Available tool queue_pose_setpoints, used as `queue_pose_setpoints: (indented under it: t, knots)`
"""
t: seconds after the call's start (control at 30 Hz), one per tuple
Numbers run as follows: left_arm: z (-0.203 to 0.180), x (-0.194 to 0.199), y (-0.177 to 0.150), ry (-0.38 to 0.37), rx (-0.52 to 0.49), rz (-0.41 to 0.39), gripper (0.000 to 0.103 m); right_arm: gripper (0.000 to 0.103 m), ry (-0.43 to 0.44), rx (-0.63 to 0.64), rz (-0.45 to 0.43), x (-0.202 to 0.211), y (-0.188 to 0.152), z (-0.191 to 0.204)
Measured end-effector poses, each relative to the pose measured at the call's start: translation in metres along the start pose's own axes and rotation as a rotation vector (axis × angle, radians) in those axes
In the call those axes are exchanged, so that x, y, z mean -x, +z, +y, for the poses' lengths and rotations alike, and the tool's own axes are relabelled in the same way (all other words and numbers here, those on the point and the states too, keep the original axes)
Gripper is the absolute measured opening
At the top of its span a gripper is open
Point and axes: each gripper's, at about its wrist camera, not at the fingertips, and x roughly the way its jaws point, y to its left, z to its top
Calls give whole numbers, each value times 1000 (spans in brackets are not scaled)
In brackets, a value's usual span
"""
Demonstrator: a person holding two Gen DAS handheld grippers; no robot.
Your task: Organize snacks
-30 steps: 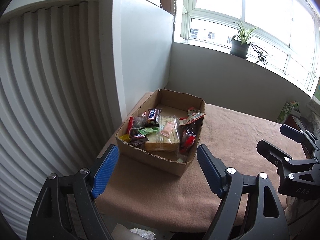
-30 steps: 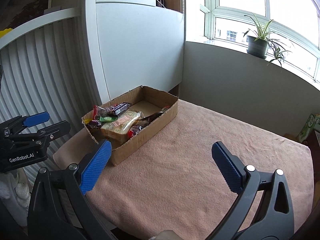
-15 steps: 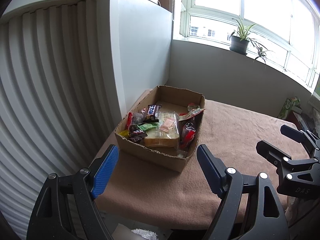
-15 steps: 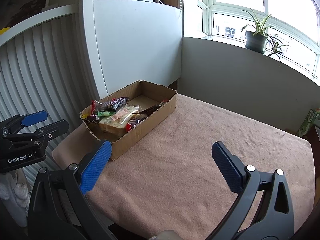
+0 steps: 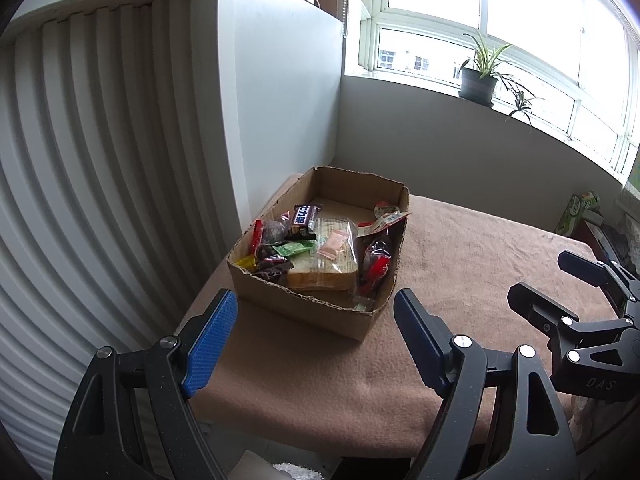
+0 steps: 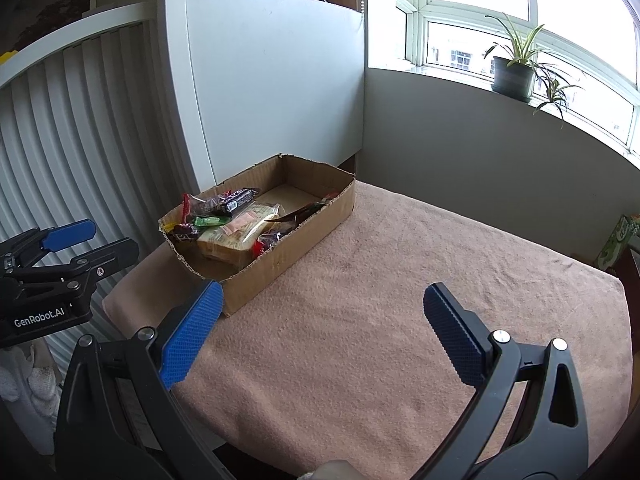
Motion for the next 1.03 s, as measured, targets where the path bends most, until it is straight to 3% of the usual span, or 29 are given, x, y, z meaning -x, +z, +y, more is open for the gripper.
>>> queue_pose_setpoints:
  t: [1.03]
  knots:
    - [-4,-7,-1,-4,-13,8,81,102,-13,-17,22,-9,-6,-4]
